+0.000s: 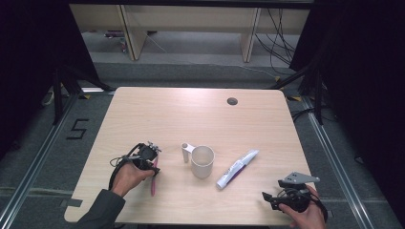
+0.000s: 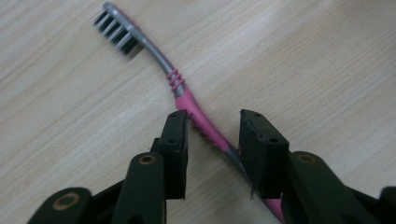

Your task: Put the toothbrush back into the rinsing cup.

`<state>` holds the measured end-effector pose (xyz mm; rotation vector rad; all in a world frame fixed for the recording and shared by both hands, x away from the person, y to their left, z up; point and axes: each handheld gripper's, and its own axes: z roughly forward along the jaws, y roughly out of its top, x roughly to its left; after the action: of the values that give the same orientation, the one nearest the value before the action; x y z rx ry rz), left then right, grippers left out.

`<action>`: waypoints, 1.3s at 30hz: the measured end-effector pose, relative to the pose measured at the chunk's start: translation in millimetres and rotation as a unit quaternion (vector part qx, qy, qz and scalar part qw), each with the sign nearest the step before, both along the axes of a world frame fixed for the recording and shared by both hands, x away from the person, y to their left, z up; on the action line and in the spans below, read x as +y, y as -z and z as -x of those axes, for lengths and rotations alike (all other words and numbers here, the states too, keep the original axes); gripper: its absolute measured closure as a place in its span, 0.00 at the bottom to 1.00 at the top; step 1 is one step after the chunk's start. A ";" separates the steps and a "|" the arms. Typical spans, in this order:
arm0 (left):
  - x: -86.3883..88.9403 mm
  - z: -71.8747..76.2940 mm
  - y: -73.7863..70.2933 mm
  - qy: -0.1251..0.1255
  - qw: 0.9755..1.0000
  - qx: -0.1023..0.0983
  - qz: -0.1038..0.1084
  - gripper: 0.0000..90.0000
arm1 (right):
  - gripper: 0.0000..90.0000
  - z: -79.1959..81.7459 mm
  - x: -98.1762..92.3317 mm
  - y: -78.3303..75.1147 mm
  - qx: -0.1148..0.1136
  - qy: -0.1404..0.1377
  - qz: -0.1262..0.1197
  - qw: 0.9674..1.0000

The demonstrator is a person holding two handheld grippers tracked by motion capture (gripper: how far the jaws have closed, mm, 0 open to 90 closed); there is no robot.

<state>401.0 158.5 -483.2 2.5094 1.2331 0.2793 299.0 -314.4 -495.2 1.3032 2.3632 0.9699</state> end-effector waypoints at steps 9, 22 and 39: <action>-2.2 -7.6 -0.9 0.023 0.999 0.037 -0.024 0.82 | 0.22 1.8 2.0 -0.4 0.010 0.007 -0.003 1.000; -8.7 -15.9 -2.4 0.042 0.995 0.072 -0.058 0.90 | 0.23 2.4 3.5 -0.8 0.023 0.011 -0.006 1.000; -20.9 -22.9 -3.1 0.056 0.988 0.100 -0.101 0.91 | 0.23 1.6 3.4 -0.1 0.014 -0.001 -0.003 1.000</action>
<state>423.9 137.6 -480.1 2.8299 1.1812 0.1326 297.4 -311.0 -495.2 1.3242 2.3845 0.9661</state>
